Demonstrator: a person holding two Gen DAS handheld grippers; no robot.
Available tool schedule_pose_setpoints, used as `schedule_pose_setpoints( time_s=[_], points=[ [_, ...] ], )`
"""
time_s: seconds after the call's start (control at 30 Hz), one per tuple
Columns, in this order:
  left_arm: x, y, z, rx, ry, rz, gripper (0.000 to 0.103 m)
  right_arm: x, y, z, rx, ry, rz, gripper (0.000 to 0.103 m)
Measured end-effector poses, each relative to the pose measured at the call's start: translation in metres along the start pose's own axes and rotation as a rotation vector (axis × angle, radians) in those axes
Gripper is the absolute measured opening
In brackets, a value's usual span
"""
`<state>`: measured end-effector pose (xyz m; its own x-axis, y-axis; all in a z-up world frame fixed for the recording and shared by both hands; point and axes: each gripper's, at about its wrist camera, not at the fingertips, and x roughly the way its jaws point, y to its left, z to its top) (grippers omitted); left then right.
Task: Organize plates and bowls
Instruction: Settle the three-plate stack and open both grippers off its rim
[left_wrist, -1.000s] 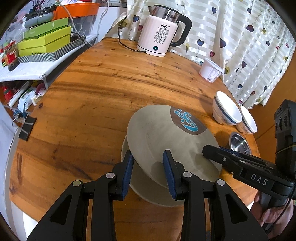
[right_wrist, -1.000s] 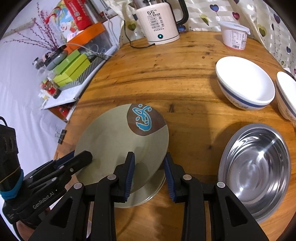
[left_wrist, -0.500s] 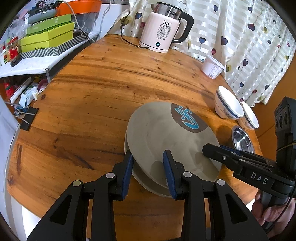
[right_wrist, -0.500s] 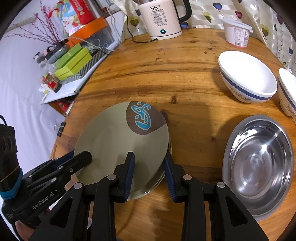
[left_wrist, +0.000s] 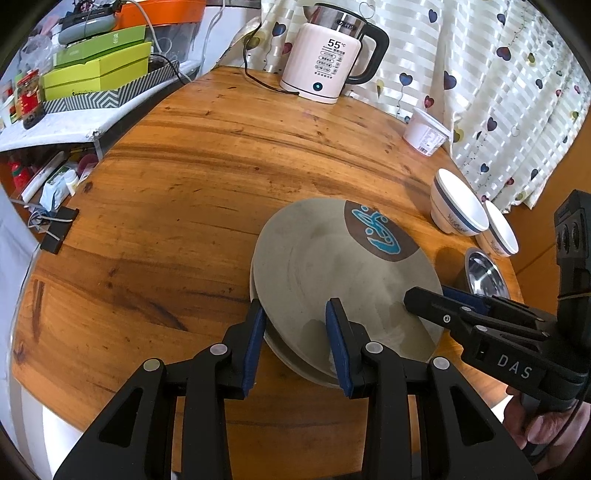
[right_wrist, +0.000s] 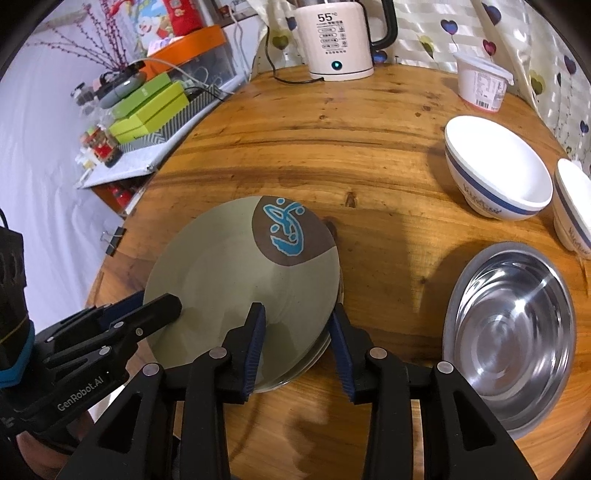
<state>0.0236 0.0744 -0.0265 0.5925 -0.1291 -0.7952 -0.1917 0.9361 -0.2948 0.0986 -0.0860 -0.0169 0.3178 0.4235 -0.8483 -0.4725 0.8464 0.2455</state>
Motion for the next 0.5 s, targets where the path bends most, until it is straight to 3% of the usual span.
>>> schedule_pose_setpoints(
  time_s=[0.5],
  points=[
    [-0.0002,-0.0011,-0.0002,0.008,0.0,0.006,0.035,0.0001,0.0099,-0.0007,-0.063,0.013,-0.06,0.04]
  ],
)
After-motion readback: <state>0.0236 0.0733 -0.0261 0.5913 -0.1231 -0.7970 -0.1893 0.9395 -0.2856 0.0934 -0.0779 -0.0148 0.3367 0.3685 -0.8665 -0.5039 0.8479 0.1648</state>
